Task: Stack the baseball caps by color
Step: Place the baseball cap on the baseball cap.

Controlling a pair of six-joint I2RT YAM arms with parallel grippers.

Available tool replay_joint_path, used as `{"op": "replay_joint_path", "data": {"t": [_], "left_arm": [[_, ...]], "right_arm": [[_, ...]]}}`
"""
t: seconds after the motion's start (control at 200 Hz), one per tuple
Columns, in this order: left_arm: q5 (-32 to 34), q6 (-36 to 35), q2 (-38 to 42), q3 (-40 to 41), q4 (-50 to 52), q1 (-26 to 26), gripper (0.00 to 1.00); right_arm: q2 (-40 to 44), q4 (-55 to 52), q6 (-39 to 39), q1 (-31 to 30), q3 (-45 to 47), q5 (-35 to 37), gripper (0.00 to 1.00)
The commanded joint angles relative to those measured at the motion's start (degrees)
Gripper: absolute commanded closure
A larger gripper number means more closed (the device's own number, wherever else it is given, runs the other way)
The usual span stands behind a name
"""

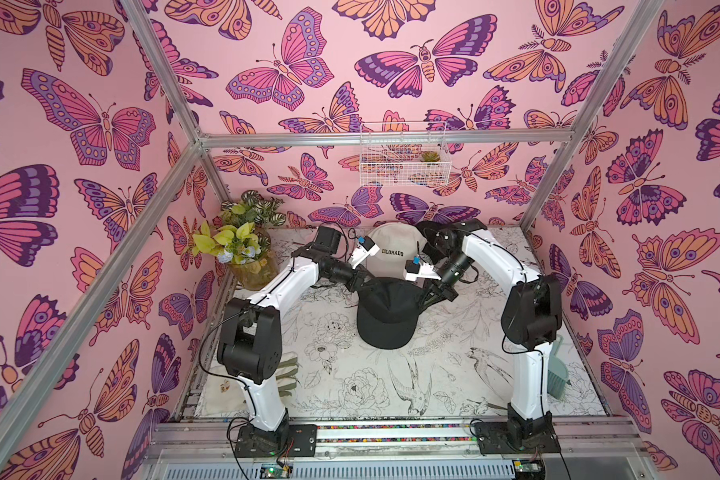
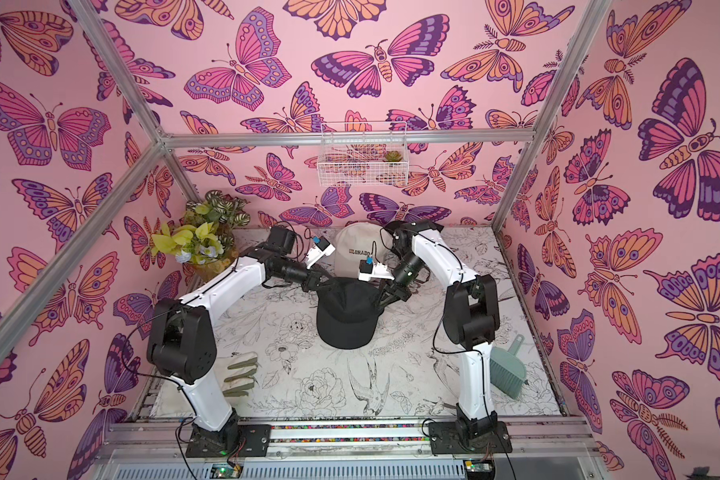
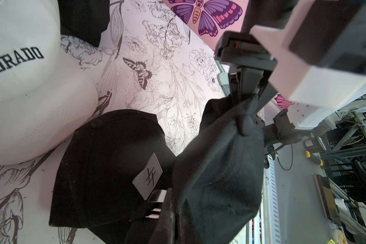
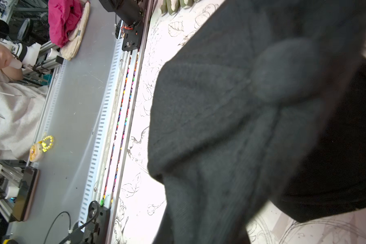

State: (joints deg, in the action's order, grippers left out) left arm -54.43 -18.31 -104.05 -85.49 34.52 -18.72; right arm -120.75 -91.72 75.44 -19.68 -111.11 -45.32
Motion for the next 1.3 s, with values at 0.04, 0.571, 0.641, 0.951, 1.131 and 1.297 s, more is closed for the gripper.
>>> {"op": "replay_joint_path", "data": {"t": [0.04, 0.571, 0.641, 0.951, 1.131, 1.297], "left_arm": [[0.8, 2.1, -1.0, -5.3, 2.4, -0.2, 1.00], [0.6, -3.5, -14.7, -13.1, 5.7, -0.2, 1.00], [3.5, -3.1, -16.9, -13.7, 4.7, -0.2, 1.00], [10.5, 2.0, -22.6, -14.4, 0.1, -0.2, 0.88], [14.5, 7.7, -21.3, -14.3, -1.9, -0.2, 0.68], [20.9, 15.9, -16.6, -12.4, -4.9, -0.1, 0.36]], "right_arm": [[-0.6, -9.9, 0.6, 0.0, -2.0, -5.7, 1.00], [-7.8, -3.3, -8.9, 2.1, -3.4, -2.0, 0.97], [-8.3, 5.3, -17.5, 2.5, -1.8, 0.2, 0.97], [-7.0, 26.3, -39.2, 2.9, 5.2, 4.2, 0.82], [-3.8, 29.6, -43.3, 3.0, 8.0, 5.0, 0.72], [2.7, 38.1, -54.9, 4.0, 12.5, 10.7, 0.48]]}}
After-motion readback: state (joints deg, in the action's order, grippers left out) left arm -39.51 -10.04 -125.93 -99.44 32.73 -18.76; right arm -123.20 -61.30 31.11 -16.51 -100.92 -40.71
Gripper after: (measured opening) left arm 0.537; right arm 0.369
